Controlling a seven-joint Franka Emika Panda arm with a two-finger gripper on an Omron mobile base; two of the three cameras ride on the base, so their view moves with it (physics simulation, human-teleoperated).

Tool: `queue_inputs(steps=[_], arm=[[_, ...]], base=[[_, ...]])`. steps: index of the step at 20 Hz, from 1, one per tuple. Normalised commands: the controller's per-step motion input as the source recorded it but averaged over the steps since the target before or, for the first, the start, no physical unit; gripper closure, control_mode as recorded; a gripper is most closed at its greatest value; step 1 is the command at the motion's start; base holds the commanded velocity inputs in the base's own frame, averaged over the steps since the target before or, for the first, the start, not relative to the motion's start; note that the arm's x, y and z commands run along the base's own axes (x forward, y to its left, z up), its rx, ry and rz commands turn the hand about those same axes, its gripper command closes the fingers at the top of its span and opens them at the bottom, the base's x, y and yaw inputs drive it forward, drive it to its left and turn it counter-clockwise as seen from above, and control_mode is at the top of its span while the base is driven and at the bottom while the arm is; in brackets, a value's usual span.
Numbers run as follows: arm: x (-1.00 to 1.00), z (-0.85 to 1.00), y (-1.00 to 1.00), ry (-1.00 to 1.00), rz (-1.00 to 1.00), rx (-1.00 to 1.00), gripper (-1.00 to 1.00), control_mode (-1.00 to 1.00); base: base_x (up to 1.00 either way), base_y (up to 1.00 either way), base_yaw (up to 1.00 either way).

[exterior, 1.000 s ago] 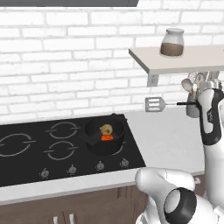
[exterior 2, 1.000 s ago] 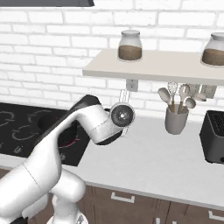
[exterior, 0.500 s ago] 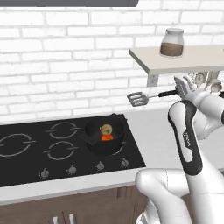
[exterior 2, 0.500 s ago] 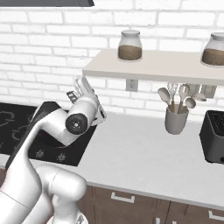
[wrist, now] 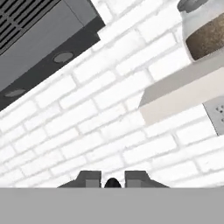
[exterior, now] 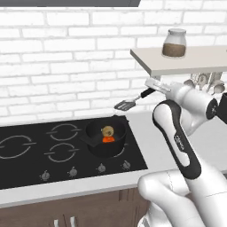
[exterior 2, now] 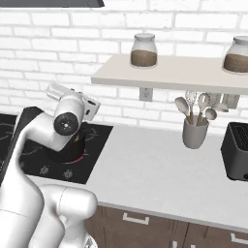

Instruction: Put the squash and onion in the pot. Retrieve the spatula and lightly stir the vegetables in the pot.

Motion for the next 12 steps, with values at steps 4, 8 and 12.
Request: queue_inputs(steps=[4, 8, 12], arm=[[0.00, 0.20, 0.99, 0.05, 0.12, -0.65, 1.00, -1.00], [0.00, 0.24, 0.87, 0.00, 0.00, -0.53, 1.00, -1.00], [0.00, 0.21, 0.83, 0.00, -0.15, -0.43, 1.00, -1.00]], base=[[0.00, 0.00, 0.00], [0.00, 0.00, 0.00], [0.00, 0.00, 0.00]])
